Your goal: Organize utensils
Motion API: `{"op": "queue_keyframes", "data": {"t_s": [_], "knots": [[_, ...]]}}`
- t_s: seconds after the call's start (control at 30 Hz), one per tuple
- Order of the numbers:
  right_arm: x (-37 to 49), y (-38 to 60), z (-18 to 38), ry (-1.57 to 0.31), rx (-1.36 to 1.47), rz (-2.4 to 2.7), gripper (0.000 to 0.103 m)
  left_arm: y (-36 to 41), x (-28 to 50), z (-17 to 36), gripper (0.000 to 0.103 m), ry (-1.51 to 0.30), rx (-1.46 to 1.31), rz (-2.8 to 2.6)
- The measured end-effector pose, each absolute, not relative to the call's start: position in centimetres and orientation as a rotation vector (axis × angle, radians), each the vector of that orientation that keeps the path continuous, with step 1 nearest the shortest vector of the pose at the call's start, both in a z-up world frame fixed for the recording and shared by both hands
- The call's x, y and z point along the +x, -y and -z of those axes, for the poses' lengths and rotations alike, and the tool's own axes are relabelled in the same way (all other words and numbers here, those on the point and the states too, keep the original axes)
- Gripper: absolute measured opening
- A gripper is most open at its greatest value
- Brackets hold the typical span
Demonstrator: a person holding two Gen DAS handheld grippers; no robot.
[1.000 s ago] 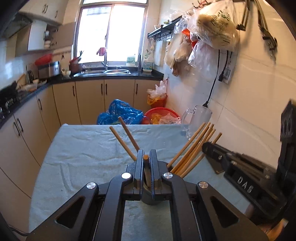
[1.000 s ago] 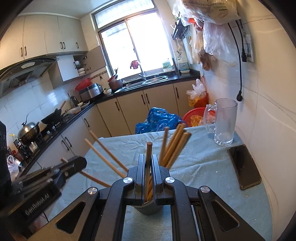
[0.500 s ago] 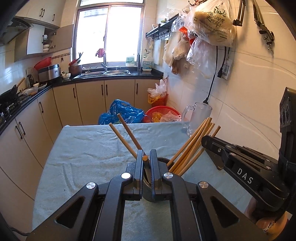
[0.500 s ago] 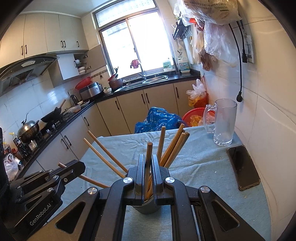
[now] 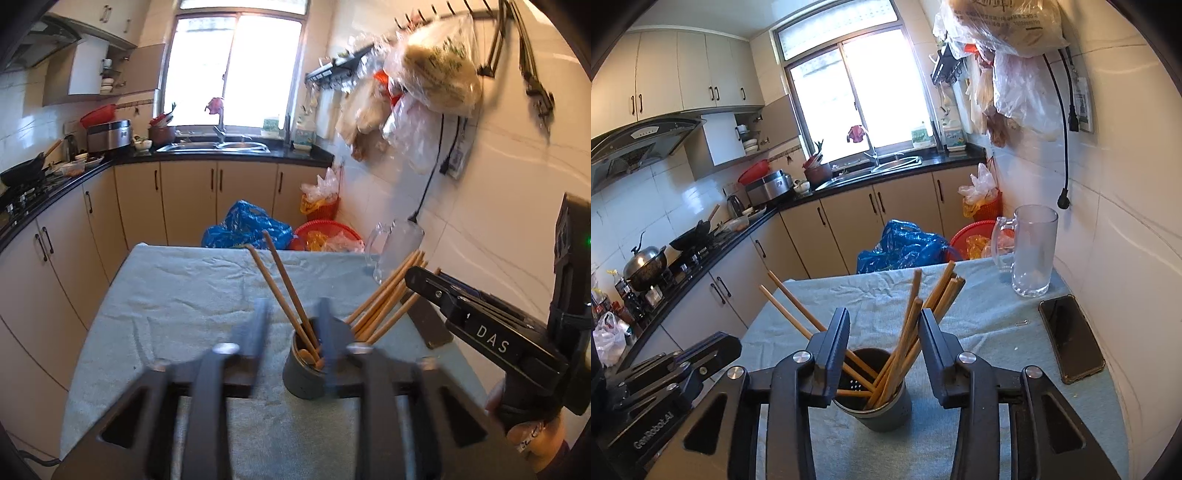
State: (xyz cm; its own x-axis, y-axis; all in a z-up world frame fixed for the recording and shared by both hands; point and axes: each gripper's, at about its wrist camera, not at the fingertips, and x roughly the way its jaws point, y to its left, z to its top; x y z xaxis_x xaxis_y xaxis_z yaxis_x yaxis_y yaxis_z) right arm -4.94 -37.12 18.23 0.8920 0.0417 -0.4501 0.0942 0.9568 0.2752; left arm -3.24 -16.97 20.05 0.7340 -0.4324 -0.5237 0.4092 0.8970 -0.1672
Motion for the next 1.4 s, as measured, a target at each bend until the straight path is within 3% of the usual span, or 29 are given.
{"op": "queue_keyframes", "data": {"t_s": [0.2,0.3,0.43,0.6,1.17,1.4], "knots": [[-6.8,37.1,-19.9,-0.428,0.294,0.04,0.051,14.1,-5.1,-21.8,0.043,-0.56,-0.099,0.427],[-8.3,37.1,-20.9,-0.409,0.303,0.042,0.053,12.8,-6.9,-22.6,0.057,-0.524,-0.087,0.385],[-11.8,36.9,-22.0,-0.372,0.292,0.055,0.064,11.3,-10.1,-23.1,0.088,-0.458,-0.05,0.301],[-16.1,36.1,-21.2,-0.373,0.271,0.08,0.068,9.5,-14.6,-22.9,0.103,-0.394,-0.005,0.201],[-23.5,34.4,-12.1,-0.523,0.372,0.179,0.07,8.7,-23.1,-19.1,0.103,-0.33,0.067,0.067],[-24.7,33.2,-10.8,-0.529,0.312,0.26,0.07,10.4,-23.6,-17.0,0.103,-0.421,0.071,0.176]]}}
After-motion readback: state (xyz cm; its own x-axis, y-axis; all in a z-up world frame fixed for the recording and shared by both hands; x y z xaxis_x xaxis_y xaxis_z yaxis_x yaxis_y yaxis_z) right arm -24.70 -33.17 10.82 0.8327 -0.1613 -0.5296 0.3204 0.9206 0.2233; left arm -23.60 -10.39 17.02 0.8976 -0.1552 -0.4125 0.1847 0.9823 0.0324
